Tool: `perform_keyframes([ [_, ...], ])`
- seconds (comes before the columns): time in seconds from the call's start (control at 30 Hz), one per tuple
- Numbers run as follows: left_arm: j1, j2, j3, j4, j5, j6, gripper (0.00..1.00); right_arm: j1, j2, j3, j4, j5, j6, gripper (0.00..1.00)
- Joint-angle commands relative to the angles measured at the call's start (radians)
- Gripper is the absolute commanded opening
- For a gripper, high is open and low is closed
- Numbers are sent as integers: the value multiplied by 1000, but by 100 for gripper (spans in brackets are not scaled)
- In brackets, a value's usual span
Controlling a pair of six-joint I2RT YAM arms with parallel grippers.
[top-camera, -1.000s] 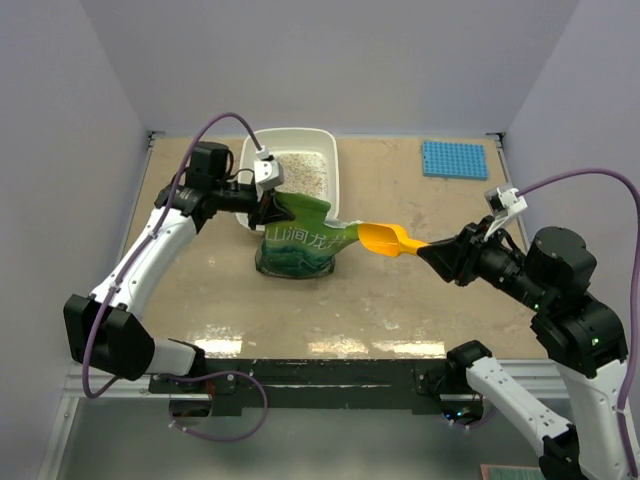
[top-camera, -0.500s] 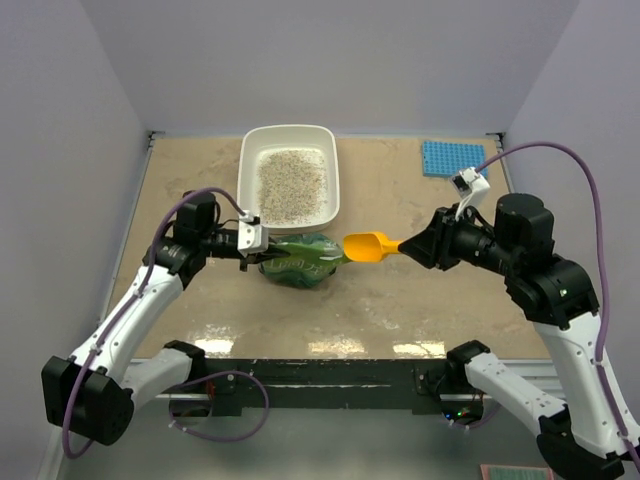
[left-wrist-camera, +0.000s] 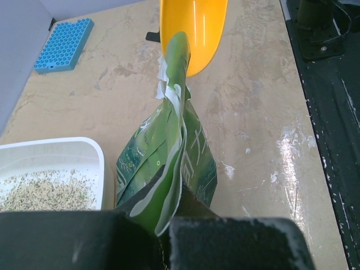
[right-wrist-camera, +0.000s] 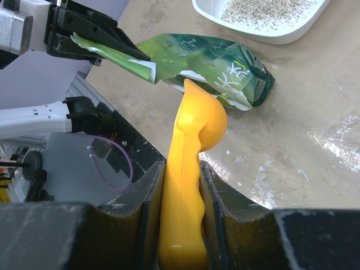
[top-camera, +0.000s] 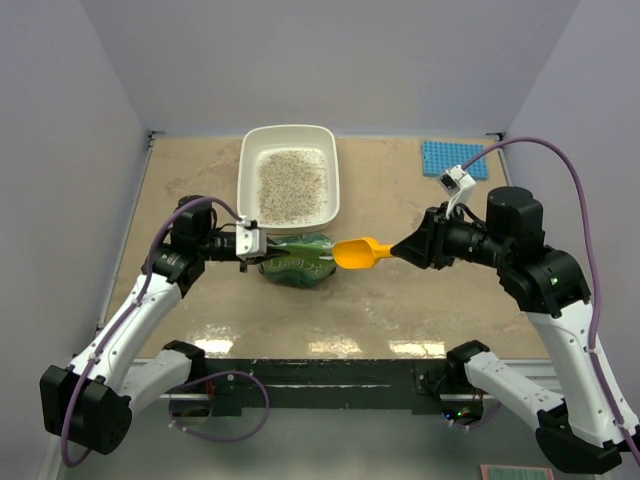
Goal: Fill the litter box with clean litter
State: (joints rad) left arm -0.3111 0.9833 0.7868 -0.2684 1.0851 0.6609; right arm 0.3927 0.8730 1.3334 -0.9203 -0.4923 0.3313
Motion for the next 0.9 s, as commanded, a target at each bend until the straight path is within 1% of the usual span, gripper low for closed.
perform_keyframes([
  [0.0, -16, -2, 11, 78, 79, -10, 0, 5, -3, 1, 51, -26, -20, 0],
  [0.2, -19, 0, 23, 61, 95, -6, 0, 5, 11, -14, 86, -9, -24, 0],
  [0.6, -23, -1, 23, 58, 116, -7, 0, 8, 92, -8, 144, -9, -60, 0],
  [0.77, -26, -12, 20, 58, 113, -4, 0, 20, 124, -2, 150, -20, -72, 0],
  [0.87, -26, -17, 12, 69, 105, -7, 0, 38, 129, 4, 126, -19, -90, 0],
])
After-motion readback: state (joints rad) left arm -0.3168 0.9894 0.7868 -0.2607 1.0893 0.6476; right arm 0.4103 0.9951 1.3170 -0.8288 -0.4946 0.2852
